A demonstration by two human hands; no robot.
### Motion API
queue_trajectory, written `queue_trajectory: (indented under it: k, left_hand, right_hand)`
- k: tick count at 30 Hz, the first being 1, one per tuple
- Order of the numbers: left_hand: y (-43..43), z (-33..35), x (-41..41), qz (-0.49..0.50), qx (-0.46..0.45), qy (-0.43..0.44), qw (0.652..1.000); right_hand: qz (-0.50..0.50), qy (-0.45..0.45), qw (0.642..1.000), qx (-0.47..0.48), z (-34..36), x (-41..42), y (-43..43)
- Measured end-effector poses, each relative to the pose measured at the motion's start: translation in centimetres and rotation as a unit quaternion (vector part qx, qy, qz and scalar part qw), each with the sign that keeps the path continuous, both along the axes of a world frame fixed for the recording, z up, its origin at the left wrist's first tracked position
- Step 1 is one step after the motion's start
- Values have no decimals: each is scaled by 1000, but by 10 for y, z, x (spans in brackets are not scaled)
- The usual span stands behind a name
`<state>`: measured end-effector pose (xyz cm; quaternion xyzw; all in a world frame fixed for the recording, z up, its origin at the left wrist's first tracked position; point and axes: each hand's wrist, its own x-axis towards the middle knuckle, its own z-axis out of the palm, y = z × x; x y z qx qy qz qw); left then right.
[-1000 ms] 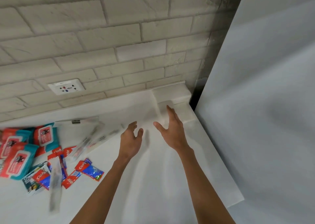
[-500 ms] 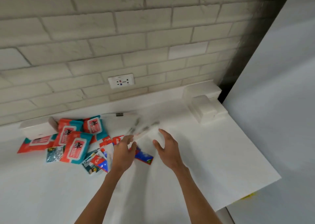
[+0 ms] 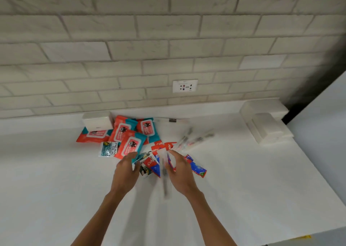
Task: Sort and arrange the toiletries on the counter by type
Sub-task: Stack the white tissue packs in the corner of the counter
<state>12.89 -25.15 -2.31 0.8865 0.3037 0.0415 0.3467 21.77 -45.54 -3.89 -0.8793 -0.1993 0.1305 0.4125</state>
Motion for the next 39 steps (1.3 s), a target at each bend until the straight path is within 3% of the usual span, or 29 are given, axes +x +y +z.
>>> queue_trajectory:
  k: [3, 8, 12, 18, 30, 39]
  left_hand:
    - [34, -1, -4, -10, 43, 19, 999]
    - [101, 19, 12, -48, 113, -26, 992]
    - [155, 23, 43, -18, 183, 13, 983]
    - [215, 19, 78, -70, 279, 29, 957]
    - [251, 9, 82, -191, 373, 112, 901]
    - [259, 10, 72, -197, 332, 80, 919]
  right_hand:
    - [32, -15, 999, -27, -11, 0, 23]
    - [23, -48, 992, -113, -44, -3, 53]
    - [16, -59, 983, -175, -52, -12, 67]
    - [9, -66, 972, -226, -66, -19, 81]
    - [7, -61, 968, -244, -74, -19, 86]
    - [7, -84, 961, -264, -74, -23, 88]
